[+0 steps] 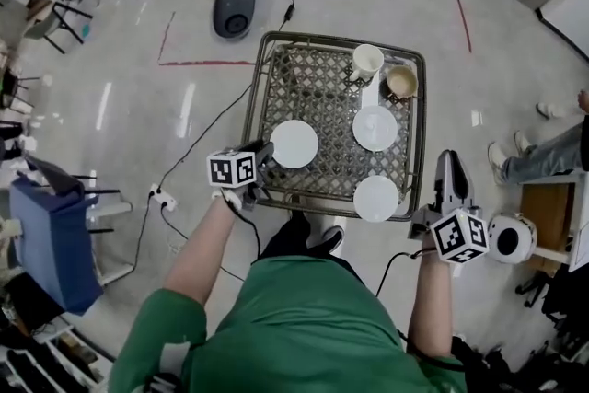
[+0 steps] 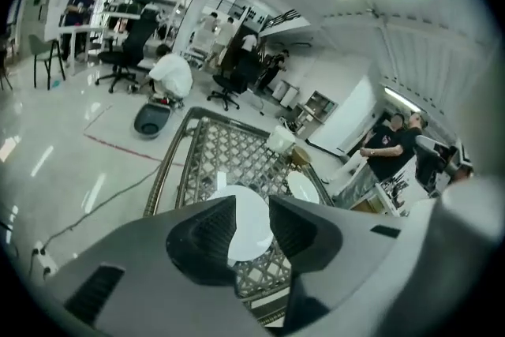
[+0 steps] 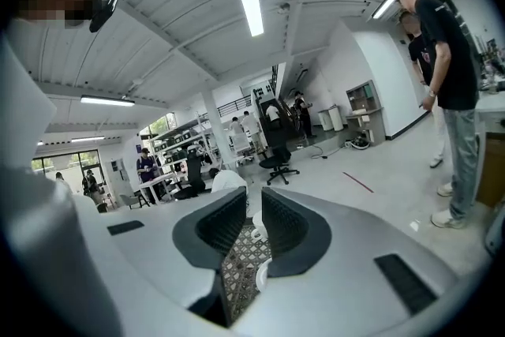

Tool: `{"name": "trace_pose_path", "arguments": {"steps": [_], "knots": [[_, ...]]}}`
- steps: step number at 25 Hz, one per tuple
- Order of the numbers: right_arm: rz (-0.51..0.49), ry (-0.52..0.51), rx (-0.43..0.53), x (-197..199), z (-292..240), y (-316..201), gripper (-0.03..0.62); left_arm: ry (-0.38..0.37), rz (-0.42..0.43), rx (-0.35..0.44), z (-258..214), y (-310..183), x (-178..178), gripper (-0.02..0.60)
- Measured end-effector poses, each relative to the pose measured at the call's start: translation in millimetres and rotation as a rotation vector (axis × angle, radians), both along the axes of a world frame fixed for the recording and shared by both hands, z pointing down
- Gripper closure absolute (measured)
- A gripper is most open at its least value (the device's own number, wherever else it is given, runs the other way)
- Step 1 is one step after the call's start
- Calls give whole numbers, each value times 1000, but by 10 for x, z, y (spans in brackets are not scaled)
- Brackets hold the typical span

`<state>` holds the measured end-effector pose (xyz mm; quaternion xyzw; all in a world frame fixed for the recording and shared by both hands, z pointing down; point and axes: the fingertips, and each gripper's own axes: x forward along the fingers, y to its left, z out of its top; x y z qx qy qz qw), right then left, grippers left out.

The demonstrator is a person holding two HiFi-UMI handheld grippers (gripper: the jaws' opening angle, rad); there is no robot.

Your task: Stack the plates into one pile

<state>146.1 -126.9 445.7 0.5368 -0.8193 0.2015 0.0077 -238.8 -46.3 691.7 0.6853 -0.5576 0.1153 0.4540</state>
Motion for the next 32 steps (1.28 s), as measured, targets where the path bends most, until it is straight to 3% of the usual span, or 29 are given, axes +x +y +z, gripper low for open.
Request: {"name": "trace_pose_path", "arguments": {"steps": [4, 8, 16, 23, 32], "knots": [[-3, 36, -31, -199, 105, -116, 516, 111, 5, -114, 542, -11, -101, 442], [-2, 67, -44, -431, 67, -185, 516, 105, 55, -191, 882, 8, -202, 442], [-40, 98, -42, -798, 62, -249, 516, 159, 103, -254, 1206, -71, -151, 442], [-71, 62, -67, -814, 179, -263, 516, 159, 110, -296, 1345, -71, -92, 442], [-67, 48, -86, -620, 244, -274, 517, 252, 16, -329, 1426, -47, -38, 455]]}}
